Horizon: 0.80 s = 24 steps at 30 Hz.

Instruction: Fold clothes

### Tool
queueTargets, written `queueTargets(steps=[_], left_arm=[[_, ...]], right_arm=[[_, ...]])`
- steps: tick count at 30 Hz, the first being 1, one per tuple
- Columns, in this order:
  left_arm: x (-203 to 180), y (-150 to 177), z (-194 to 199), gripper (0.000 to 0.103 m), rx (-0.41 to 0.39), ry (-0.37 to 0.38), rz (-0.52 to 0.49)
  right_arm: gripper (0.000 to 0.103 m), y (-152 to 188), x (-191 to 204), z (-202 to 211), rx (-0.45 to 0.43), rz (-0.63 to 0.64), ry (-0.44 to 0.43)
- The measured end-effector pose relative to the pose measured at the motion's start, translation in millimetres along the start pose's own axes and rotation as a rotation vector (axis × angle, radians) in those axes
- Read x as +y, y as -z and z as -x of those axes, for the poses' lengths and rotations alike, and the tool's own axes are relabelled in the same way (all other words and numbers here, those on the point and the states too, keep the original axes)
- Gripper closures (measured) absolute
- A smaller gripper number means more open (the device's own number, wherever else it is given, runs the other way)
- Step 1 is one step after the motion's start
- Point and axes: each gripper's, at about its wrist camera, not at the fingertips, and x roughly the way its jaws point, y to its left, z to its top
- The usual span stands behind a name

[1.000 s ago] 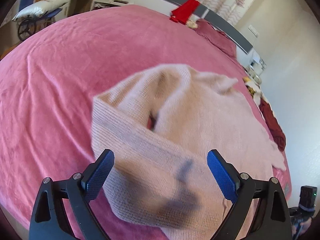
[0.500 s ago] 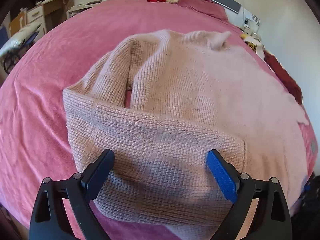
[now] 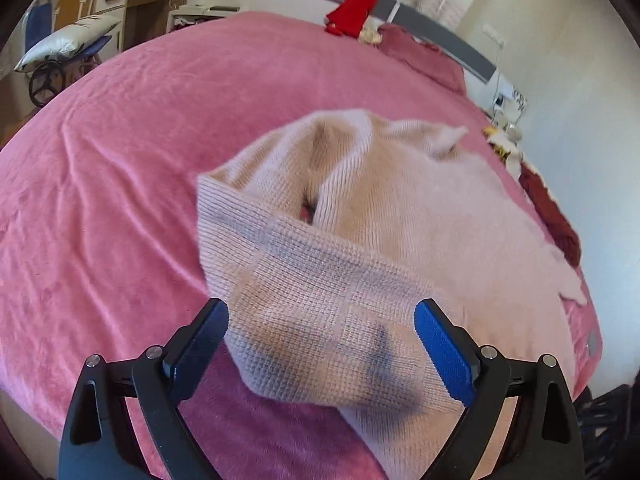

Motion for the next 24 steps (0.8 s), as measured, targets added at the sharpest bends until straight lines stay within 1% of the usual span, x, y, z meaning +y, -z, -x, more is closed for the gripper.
queueTargets(steps=[1,2,4,6,7,8,10,11,12,14,16,17,18,20,21,22,23,24], left_arm=[[1,-1,4,0.007,-0.008,0.006,0.001],[2,-1,8,0.007,-0.016,0.008,0.002],[7,0,17,0.007,-0.03,0.027,0.02],[11,2,24,0.007,-0.045,0.049,0.052],[12,2,27,0.007,-0.052,0.058,0.068],[14,3,29,0.007,-0.061,0.071,0.082],[17,6,33,0.007,-0.081,0.093,0.104],[18,7,34,0.007,-0.082,0.089,0.111],[18,7,32,0.007,-0.076,0.096,0.12],[18,7,35,0.007,-0.081,0.112,0.14],[19,4,43,0.007,-0.102,0.112,0.151],[19,3,47,0.007,-0.11,0.119,0.155],[19,2,51,0.007,-0.118,0.12,0.153],[20,-2,58,0.007,-0.129,0.104,0.137],[20,-3,60,0.007,-0.132,0.097,0.126],[20,-3,60,0.007,-0.131,0.091,0.113],[19,-3,60,0.007,-0.13,0.085,0.1],[17,-2,59,0.007,-0.124,0.081,0.084]], right_arm=[[0.076,-13,8,-9,0.014,0.034,-0.017],[0.075,-23,14,-18,0.034,0.05,-0.057],[0.075,-33,30,-35,0.097,0.064,-0.18],[0.075,-35,38,-55,0.183,0.053,-0.186],[0.075,-32,39,-63,0.22,0.045,-0.172],[0.075,-23,37,-67,0.23,0.04,-0.13],[0.075,-8,32,-69,0.198,0.055,-0.007],[0.076,-5,30,-70,0.167,0.055,0.041],[0.077,-5,29,-69,0.116,0.042,0.048],[0.076,-20,36,-72,-0.003,0.026,0.014],[0.075,-39,53,-77,-0.084,0.081,0.024],[0.073,-49,64,-80,-0.114,0.12,0.012],[0.073,-56,74,-86,-0.107,0.161,-0.038],[0.072,-56,94,-96,-0.026,0.239,-0.198],[0.078,-50,102,-96,0.007,0.286,-0.23],[0.078,-40,104,-89,0.019,0.341,-0.202],[0.078,-31,101,-80,0.016,0.37,-0.174],[0.077,-23,93,-67,-0.009,0.361,-0.147]])
